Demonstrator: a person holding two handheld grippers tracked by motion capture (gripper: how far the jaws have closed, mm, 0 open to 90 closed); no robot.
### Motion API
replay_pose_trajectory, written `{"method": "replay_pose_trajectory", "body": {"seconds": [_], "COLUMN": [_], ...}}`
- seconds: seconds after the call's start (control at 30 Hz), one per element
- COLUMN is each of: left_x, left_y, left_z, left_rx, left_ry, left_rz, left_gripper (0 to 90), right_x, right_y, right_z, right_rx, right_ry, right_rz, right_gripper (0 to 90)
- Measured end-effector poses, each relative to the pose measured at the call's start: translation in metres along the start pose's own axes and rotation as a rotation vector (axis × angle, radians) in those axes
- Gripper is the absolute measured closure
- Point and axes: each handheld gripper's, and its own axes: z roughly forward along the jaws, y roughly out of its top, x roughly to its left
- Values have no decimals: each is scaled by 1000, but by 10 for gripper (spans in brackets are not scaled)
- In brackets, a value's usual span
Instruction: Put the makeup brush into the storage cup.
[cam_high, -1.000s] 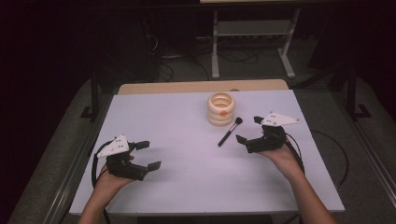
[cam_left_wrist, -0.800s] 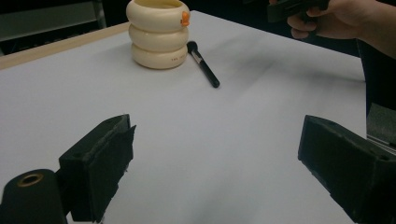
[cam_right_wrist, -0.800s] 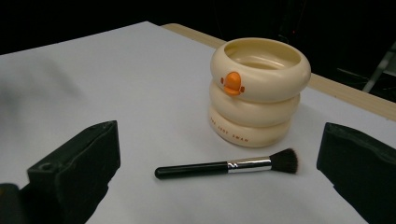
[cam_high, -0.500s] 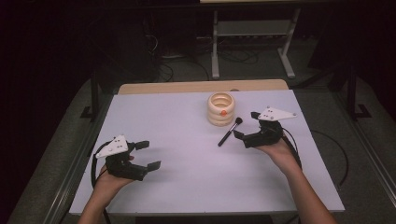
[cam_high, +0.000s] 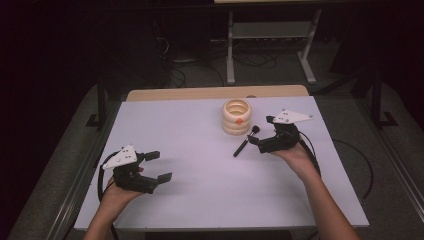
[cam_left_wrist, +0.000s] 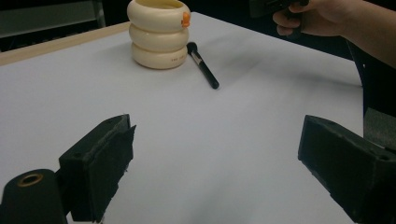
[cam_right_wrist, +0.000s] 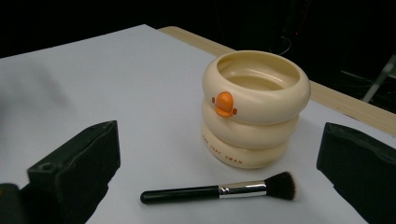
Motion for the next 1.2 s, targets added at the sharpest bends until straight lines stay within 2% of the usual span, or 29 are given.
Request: {"method": "replay_pose_trajectory", "body": {"seconds": [0.37,0.43,0.83,0.97,1.03,1.2], "left_x": [-1,-1,-1,-2,-1,-1], "left_y": [0,1,2,2,2,1], "left_z": [-1,-1,-3,-3,-3,-3], "left_rx": [-2,-2,-1,-8,-9,-9], "left_ry": [0,-3,-5,-5,-7,-8], "left_rz": [1,5,-2,-14,-7,-7], "left_gripper": [98,98,98,98,98,98], "right_x": [-2,-2,-4,-4,-4,-4], "right_y": [5,5,11,13,13,13], "right_z": [11,13,25,30,33,38], "right_rx": [37,60,188,241,278,319], "right_ry": [25,27,73,97,103,123], "right_rz": [-27,-27,-113,-122,-133,-149], "right_gripper": [0,0,0,0,0,0]}}
